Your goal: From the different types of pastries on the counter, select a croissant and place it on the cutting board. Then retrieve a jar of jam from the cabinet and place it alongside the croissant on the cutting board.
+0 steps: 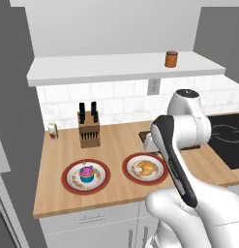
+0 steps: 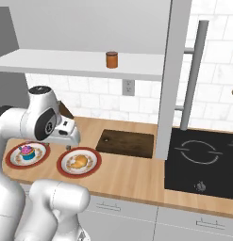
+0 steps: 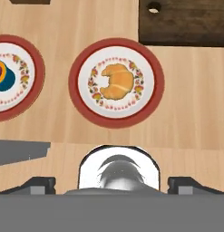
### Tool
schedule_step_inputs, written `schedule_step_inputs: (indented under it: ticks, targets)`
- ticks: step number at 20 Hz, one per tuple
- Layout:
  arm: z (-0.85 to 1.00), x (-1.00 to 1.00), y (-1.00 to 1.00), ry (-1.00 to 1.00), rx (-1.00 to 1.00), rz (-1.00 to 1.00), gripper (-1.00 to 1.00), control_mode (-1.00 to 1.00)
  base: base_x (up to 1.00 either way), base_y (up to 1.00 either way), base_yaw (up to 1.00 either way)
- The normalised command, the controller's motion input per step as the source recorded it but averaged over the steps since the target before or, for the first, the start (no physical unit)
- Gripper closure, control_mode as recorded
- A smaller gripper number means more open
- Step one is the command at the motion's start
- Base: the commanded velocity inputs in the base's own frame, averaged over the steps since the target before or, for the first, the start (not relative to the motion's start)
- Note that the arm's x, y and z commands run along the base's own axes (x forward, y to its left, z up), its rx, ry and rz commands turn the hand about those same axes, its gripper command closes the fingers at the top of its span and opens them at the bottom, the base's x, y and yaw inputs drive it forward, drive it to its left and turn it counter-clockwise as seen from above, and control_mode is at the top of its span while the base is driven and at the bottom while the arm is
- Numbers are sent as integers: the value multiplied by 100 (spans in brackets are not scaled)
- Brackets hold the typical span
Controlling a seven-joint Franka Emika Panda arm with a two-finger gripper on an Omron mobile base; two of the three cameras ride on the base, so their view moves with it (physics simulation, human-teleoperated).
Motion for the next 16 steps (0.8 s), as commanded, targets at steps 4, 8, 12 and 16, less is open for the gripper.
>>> schedule_step_inputs:
  ticks: [4, 8, 12, 16]
  targets:
    - [-100, 0, 41, 9, 0, 0, -100, -100, 0, 0, 0]
    - [-44, 24, 20, 5, 0, 0, -100, -100, 0, 0, 0]
    - [-7, 8, 0, 2, 0, -1, -100, -100, 0, 0, 0]
    - [-25, 60, 0, 4, 0, -7, -100, -100, 0, 0, 0]
